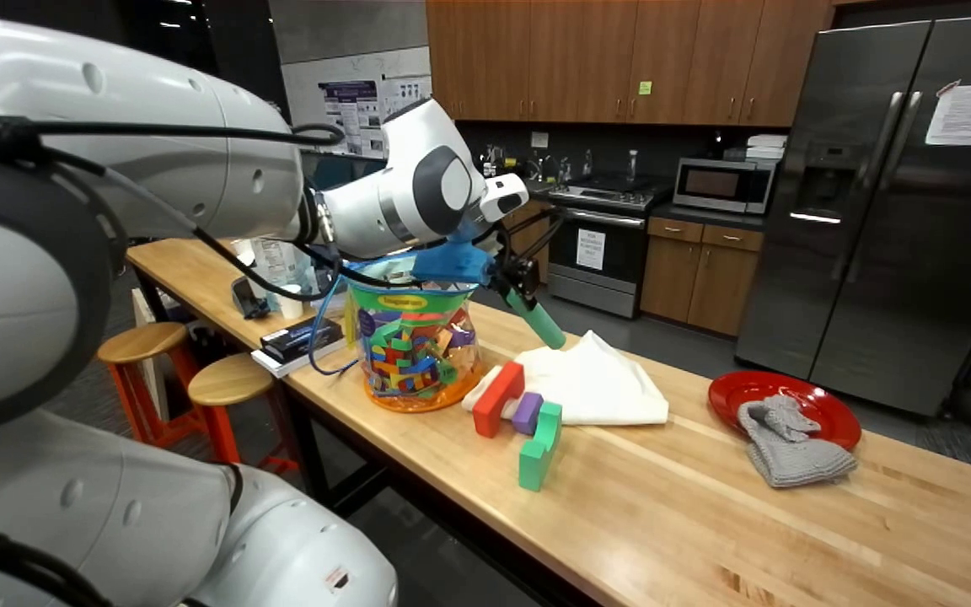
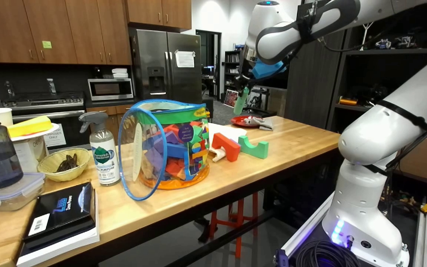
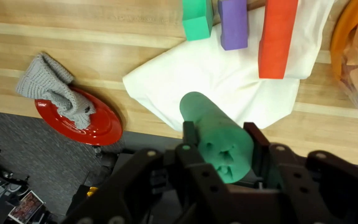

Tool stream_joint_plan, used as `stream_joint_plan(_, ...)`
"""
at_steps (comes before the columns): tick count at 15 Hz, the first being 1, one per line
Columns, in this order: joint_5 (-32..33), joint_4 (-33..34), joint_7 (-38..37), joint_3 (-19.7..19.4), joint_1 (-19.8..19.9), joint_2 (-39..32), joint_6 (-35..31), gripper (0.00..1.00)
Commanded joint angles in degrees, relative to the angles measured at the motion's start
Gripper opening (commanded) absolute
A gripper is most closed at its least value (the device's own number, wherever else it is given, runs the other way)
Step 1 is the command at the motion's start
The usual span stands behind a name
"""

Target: Remove one green block from the bag

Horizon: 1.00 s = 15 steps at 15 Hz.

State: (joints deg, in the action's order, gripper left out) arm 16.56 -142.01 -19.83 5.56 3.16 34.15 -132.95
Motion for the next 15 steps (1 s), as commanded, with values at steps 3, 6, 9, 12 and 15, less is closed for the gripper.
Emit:
stream_joint_plan(3,-0.9,-5.1,0.9,0.5,1.0,0.1,-4.6,0.16)
stream_joint_plan(6,-1.0,-6.2,1.4,0.5,0.9,-0.8,-6.7,0.16)
stream_joint_plan(9,-0.9,-6.3,2.1,0.4,1.0,-2.5,-9.2,0.16)
stream_joint_plan(12,-0.7,-6.2,2.7,0.4,1.1,-4.5,-11.7,0.16)
stream_joint_plan(15,-0.5,-6.2,3.2,0.4,1.4,-6.6,-14.4,0.16)
